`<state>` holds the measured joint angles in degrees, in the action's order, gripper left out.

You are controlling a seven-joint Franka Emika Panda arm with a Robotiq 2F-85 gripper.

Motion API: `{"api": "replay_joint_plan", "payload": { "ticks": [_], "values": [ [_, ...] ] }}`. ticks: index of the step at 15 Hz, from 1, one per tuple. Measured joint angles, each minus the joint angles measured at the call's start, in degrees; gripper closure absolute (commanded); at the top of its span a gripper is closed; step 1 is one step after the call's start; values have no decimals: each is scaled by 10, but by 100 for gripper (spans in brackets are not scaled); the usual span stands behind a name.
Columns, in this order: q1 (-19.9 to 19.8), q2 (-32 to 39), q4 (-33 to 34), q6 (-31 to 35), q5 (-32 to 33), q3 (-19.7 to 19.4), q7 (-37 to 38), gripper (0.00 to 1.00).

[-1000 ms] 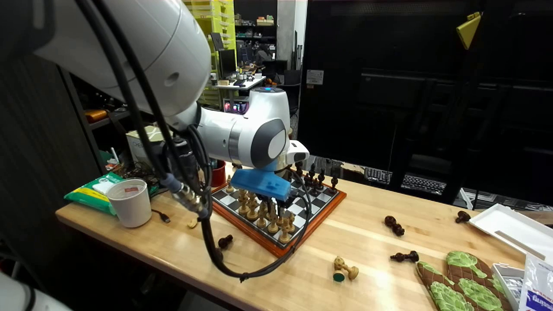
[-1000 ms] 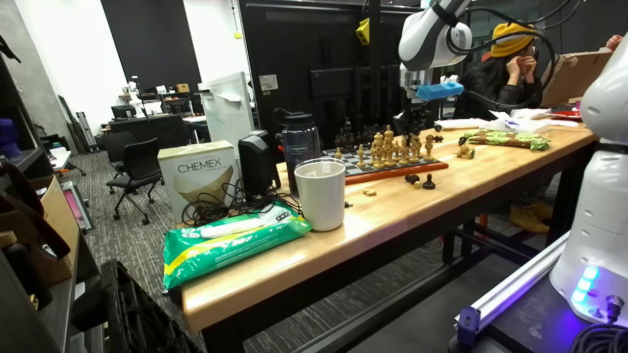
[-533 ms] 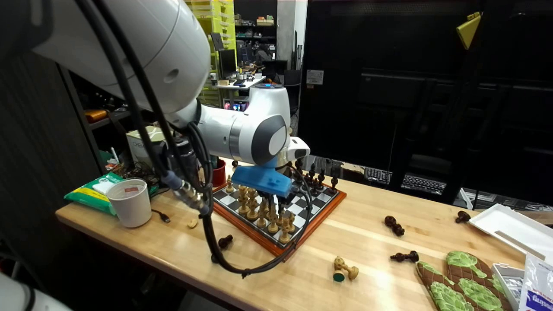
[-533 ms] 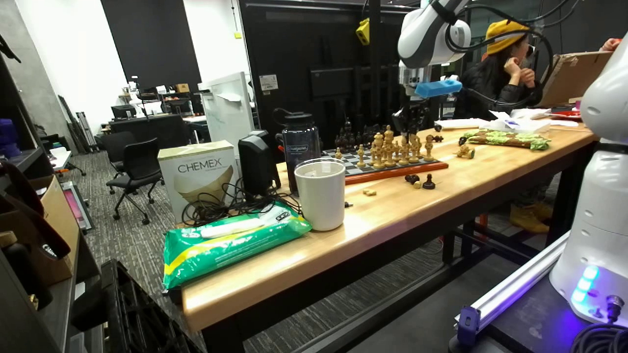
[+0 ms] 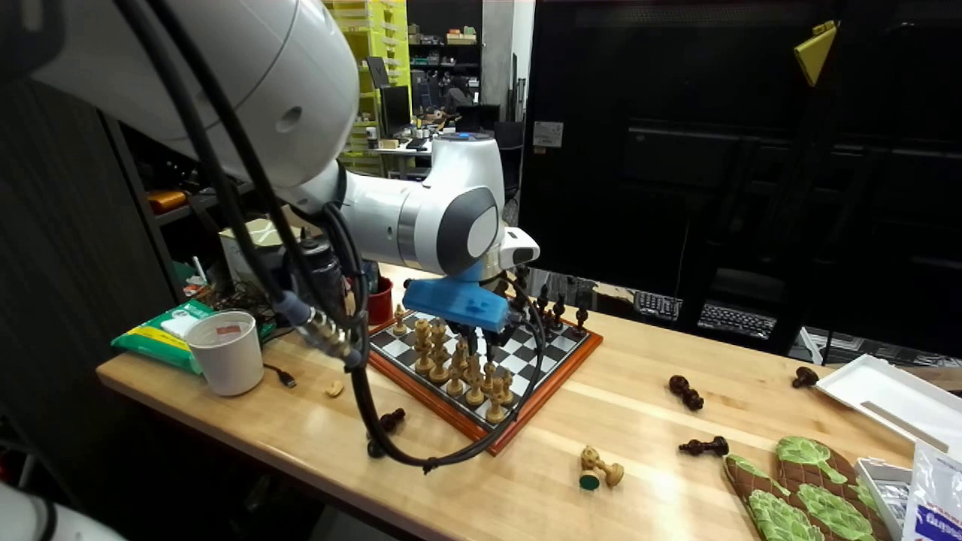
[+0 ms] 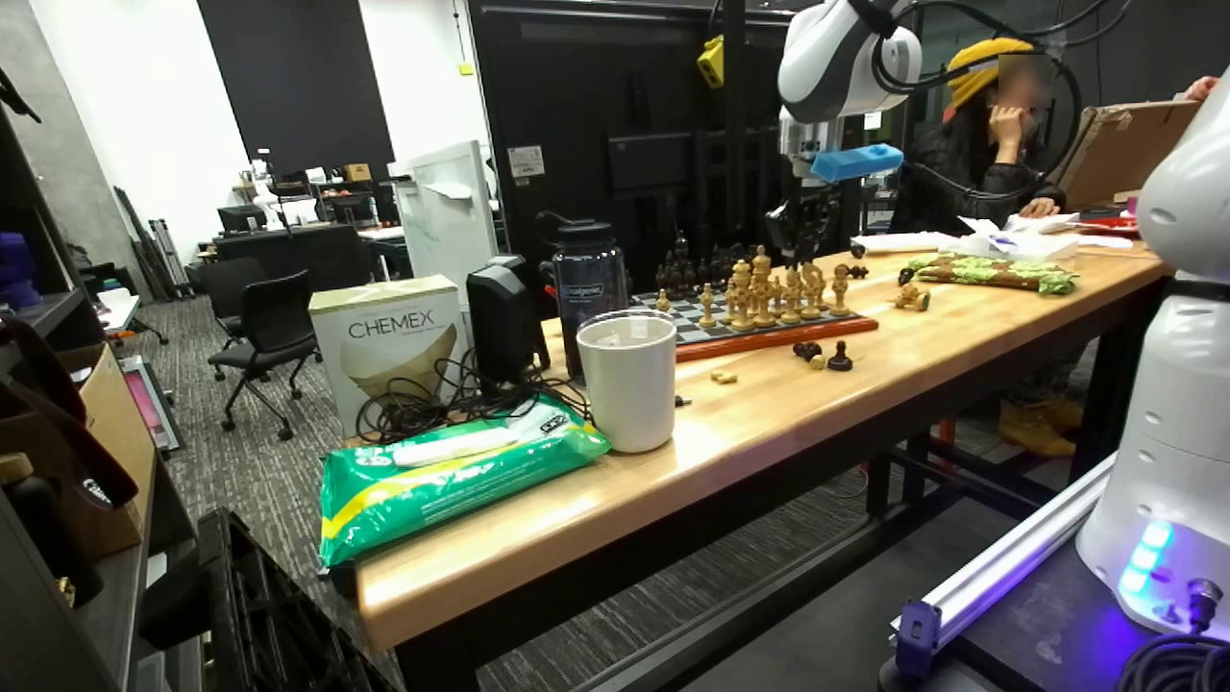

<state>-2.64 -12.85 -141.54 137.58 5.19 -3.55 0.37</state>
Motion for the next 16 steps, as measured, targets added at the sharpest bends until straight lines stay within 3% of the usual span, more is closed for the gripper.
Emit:
{"api": "replay_joint_plan", "payload": {
  "ticks": [5,6,8,16],
  "values": [
    [0,-14,6,-14,4,4,1,77],
    [0,-17,8,-18,5,5,1,72],
    [0,-23,12,-29,11,8,3,50],
    [6,-48,74,-148,27,45,30,2]
  ]
}}
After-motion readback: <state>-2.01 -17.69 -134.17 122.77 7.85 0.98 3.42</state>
